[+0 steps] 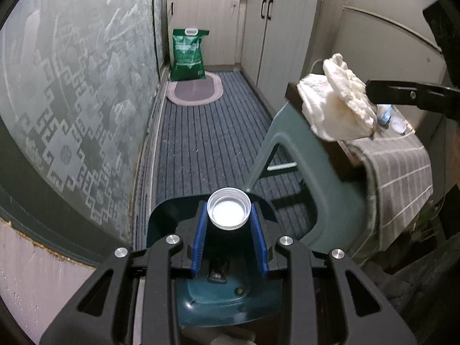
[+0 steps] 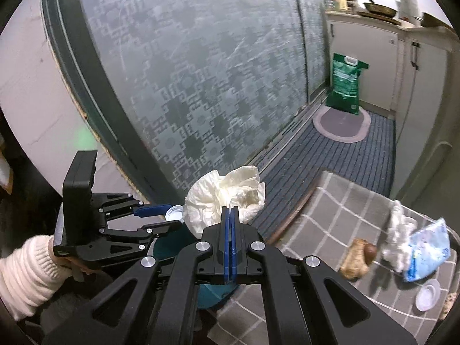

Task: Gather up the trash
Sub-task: 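Carry cup and tissue over the teal bin and open both tools to drop them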

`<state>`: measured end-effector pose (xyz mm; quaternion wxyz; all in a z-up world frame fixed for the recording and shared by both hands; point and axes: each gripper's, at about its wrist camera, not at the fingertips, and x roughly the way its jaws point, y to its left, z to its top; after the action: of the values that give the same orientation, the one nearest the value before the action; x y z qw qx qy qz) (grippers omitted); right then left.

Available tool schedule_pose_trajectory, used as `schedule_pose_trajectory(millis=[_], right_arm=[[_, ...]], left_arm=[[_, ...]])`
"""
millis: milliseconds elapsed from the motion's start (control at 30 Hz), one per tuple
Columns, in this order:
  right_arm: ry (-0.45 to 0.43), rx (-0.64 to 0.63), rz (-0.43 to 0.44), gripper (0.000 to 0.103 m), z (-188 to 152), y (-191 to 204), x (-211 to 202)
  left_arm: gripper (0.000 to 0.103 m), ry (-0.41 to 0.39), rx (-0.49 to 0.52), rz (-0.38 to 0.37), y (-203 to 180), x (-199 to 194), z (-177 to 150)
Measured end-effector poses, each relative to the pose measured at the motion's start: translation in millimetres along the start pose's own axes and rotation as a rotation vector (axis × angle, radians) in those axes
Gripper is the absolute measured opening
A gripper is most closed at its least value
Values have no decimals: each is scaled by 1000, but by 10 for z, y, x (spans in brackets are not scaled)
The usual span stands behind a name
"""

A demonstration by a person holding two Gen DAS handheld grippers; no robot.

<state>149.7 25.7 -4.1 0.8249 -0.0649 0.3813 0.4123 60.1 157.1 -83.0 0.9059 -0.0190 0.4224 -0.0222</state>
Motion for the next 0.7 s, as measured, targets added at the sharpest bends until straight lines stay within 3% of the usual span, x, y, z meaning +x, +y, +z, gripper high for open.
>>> schedule_pose_trajectory(millis=[233, 267, 700], right_arm=[[56, -31, -30, 1, 45, 181, 274], [66, -33, -39, 1, 48, 196, 319], [182, -69, -63, 1, 10, 427, 847]], left_arm=[[33, 48, 10, -22, 79, 69, -126], [37, 51, 18, -20, 65, 67, -140], [38, 14, -20, 1, 256, -168, -198]])
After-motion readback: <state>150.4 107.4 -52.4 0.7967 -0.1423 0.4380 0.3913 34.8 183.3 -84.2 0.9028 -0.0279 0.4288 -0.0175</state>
